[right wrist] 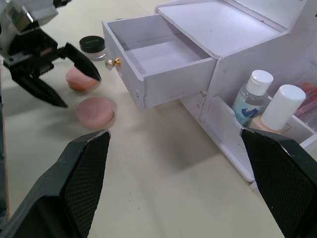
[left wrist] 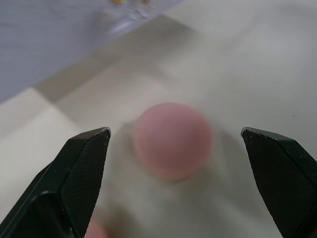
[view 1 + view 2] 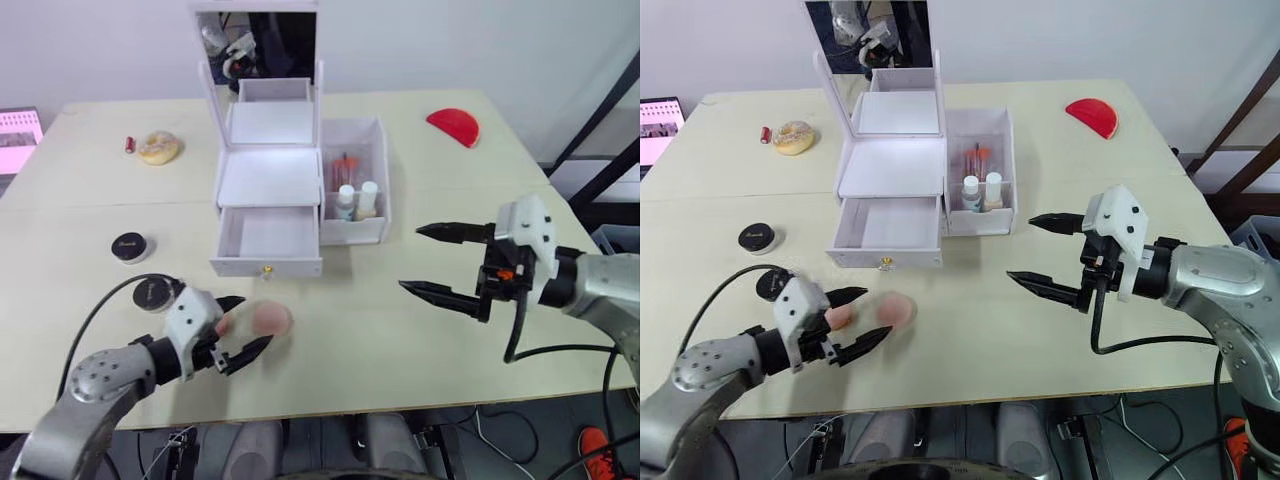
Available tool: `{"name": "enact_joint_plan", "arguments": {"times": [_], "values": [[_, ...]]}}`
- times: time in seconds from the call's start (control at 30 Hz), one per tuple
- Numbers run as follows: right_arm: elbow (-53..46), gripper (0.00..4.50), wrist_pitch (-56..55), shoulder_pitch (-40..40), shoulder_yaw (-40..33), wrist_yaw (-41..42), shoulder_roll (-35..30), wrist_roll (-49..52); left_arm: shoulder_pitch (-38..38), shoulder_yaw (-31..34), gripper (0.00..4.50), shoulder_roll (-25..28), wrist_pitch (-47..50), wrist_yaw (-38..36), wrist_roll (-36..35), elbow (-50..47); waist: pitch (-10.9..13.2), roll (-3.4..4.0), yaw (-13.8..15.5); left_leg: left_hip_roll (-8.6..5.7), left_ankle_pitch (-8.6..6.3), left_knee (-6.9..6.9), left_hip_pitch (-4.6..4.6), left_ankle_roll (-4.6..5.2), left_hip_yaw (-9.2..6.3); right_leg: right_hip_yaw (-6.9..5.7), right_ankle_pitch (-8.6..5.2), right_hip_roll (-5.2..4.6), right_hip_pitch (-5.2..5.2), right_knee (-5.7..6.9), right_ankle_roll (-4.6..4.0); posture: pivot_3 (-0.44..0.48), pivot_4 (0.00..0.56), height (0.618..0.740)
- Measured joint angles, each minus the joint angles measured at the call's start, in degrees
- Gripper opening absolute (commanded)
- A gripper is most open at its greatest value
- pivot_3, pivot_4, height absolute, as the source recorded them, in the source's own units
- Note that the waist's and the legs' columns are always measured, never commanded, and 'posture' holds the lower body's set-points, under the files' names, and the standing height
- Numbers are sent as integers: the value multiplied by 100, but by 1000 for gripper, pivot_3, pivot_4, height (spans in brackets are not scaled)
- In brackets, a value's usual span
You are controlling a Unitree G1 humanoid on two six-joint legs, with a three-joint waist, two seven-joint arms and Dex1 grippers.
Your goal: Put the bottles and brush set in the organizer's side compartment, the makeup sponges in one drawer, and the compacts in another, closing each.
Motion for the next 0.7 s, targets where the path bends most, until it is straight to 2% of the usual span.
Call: {"name": "enact_joint_plan", "arguments": {"times": [0.2,0.4,0.6,0.7], "values": [[-130,4500,-3,230,-23,-137,2,11,-301,-614,4457,-6,-41,149,538,363,0,0,39,5,0,0,-4,0,-3,0,7,9,-4,-1,-13,0,150,739],[-254,4500,-2,334,-82,-245,2,117,-638,-821,4457,-171,-260,217,839,846,-1,2,39,15,0,5,-1,0,-4,0,5,19,-1,-1,-10,0,150,739],[-279,4500,-3,425,-97,-290,2,125,-716,-870,4457,-351,-277,223,864,938,-8,13,44,15,0,26,-6,0,-5,0,5,19,3,0,-10,0,150,739],[-279,4500,-3,425,-101,-319,2,127,-741,-865,3649,-396,-278,228,872,976,-8,14,44,16,0,36,-9,0,-6,1,5,19,6,-1,-10,0,150,739]]}}
